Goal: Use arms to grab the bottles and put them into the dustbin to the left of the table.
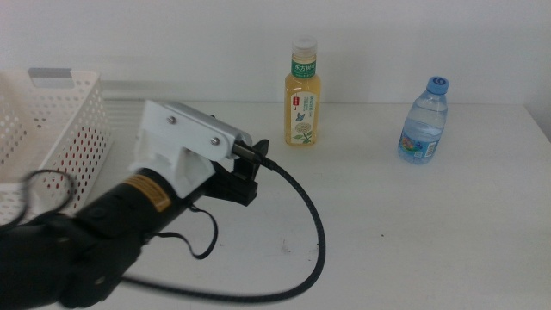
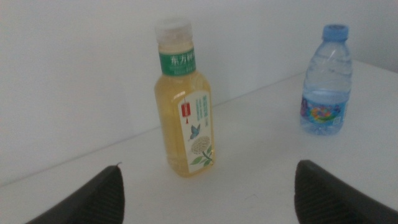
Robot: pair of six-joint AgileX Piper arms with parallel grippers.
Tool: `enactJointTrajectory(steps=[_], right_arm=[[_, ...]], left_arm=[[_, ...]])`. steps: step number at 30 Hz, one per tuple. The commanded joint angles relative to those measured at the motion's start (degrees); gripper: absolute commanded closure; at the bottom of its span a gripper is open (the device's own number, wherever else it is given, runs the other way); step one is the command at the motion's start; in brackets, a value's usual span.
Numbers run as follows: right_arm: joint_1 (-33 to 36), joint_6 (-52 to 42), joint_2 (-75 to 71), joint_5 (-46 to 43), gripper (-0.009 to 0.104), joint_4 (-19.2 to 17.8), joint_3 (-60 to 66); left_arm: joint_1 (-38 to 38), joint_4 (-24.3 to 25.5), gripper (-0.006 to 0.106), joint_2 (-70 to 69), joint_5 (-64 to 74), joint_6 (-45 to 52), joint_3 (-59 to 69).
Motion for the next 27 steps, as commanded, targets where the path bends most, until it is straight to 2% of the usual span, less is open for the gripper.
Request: enactJointTrajectory(steps=[1,4,11,27], right_arm=[[-0.2,-0.2,-0.2,-0.5,0.015,0.0,0.2],[-0.2,-0.2,-0.2,-0.5,0.015,0.0,0.2],[-0.2,-0.2,-0.2,-0.5,0.015,0.0,0.2],[-0.2,-0.2,-0.2,-0.5,0.015,0.0,0.2]], left_arm=[[1.4,3.8,0.007,4.8,-6.5,-4.0,-1.3],[3.0,5.8,0.007,11.0,-9.5,-7.8,-4.8],[3.4,9.0,0.007,25.6,-10.8,-9.1,-17.4],[4.3,9.6,0.007,43.6,-4.9,-11.9,-41.0]])
